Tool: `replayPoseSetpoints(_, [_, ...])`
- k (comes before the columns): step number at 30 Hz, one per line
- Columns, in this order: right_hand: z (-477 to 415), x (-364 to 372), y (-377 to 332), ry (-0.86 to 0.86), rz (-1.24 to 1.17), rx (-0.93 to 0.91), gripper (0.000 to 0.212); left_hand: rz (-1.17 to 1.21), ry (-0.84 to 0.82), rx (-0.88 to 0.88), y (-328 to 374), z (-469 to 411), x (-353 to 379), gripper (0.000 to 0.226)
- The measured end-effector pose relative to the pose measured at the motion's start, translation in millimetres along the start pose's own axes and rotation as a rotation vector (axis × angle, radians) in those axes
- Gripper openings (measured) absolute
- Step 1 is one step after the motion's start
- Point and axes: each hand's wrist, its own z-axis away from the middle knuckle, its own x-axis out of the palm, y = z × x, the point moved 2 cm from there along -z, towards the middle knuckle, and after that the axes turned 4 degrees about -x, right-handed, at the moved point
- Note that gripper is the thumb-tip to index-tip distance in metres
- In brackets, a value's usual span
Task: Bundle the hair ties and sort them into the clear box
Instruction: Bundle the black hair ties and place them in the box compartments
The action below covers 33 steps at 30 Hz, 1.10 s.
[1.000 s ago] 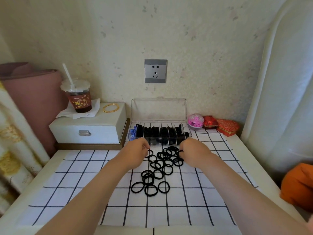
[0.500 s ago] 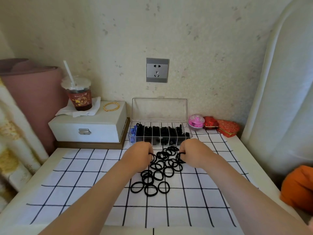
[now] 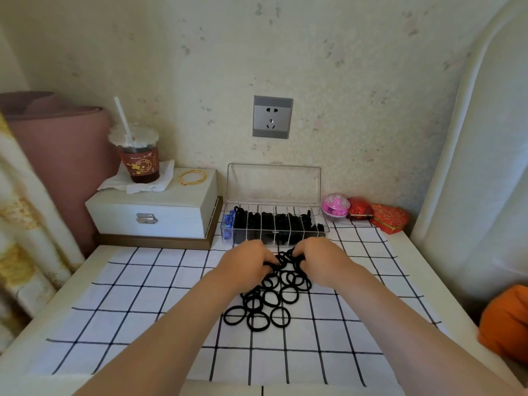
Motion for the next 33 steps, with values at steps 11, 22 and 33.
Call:
replayPoseSetpoints(11, [9.1,-9.2,1.2,-0.118,0.082,-0.039,0.018,-0.159,0.01,0.058,-2.1,1.4,0.4,0.03])
replayPoseSetpoints(22, [16.5,-29.4,14.7,0.036,-0.496,-0.077,0.016,0.433,0.088,-0.161,-9.7,-0.6,-17.6,0.01])
replayPoseSetpoints(33, [25.2,-37.4,-10.8,-0.011,-1.171,-0.043,0.018,0.925,0.014,-0.281,7.1,2.2,-13.6,0.008])
